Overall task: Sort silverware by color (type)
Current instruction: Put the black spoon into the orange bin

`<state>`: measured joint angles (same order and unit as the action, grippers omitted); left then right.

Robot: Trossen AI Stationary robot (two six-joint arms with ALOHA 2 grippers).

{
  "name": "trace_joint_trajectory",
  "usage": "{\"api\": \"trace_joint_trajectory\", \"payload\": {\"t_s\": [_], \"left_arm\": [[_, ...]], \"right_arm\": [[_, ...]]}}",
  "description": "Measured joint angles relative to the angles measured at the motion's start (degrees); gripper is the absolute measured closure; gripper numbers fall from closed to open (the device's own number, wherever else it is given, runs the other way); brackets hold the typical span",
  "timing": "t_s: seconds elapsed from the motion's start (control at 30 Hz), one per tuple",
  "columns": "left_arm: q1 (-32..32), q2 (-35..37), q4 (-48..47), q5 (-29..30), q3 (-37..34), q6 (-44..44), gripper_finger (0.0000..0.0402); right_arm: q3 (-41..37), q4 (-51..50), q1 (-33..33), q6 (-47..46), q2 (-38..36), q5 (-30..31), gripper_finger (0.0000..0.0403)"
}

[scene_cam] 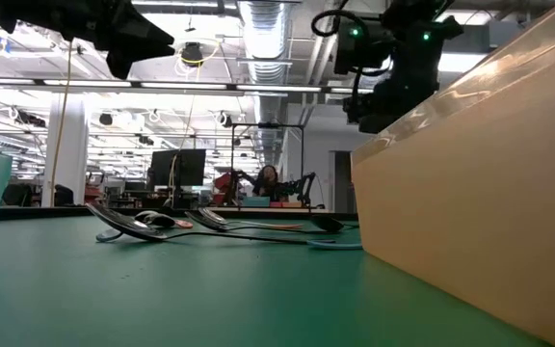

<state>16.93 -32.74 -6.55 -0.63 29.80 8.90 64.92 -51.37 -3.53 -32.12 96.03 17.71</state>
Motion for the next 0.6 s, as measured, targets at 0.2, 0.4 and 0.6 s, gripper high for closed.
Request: {"api": "trace_joint_trajectory", "payload": {"t_s": [0.2, 0.4, 0.6], "left_arm": [[0.0, 1.4, 0.0, 0.0, 0.0, -1.0, 0.0296], [0.0, 1.7, -0.1, 0.0, 0.0, -0.7, 0.0296], [0.0, 1.7, -0.2, -0.1, 0.0, 1.2, 0.0296]], "right_arm": [[-0.8, -0.4, -1.6, 1.2, -1.0, 0.0, 0.0322], [-3.2, -0.7, -4.7, 1.8, -6.5, 4.8, 0.0321], [-14.1, 2.6, -11.4, -4.0, -16.1, 0.9, 0.0297]]}}
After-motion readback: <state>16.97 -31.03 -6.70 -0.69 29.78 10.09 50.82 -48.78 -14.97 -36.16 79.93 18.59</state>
